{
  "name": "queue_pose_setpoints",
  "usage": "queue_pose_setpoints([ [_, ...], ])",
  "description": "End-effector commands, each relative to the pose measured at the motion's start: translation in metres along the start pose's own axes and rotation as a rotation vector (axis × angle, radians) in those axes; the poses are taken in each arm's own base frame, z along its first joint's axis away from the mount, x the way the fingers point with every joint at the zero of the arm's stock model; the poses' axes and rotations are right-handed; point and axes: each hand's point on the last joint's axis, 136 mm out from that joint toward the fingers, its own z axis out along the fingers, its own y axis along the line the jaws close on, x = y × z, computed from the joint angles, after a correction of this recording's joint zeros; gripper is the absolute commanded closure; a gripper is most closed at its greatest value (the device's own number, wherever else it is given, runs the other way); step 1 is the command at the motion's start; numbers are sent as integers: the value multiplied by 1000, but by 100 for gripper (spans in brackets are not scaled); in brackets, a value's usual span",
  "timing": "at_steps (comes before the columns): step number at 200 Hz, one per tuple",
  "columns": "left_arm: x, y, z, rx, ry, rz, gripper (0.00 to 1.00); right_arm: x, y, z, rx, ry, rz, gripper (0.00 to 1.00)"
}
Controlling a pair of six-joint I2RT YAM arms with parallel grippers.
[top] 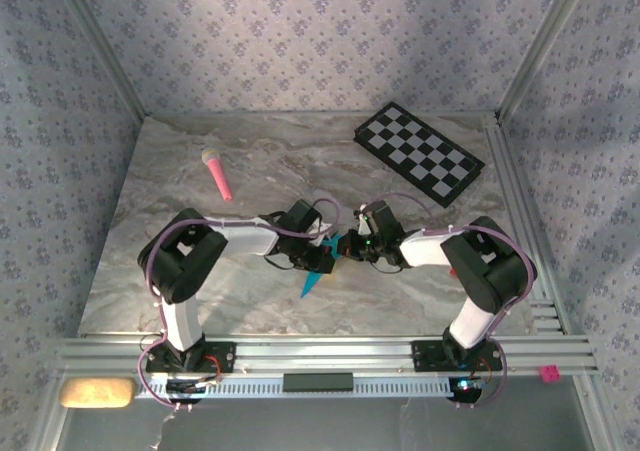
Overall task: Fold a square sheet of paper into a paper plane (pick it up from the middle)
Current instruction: Fold the wing for the fifth time at the center of the table.
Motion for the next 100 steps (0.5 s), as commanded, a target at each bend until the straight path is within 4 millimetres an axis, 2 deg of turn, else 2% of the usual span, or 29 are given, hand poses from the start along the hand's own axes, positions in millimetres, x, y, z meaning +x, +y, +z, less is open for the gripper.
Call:
queue_pose_setpoints([
  [1,44,11,-5,-22,113,-79,100,16,-45,8,156,40,47,94],
  [40,62,16,-16,-23,131,-87,100,16,-47,8,162,41,53,94],
  [76,89,29,-27,-32,140,-132,100,15,-46,7,160,39,50,94],
  [100,103,30,-35,-18,141,-150,100,14,-44,6,158,39,45,94],
])
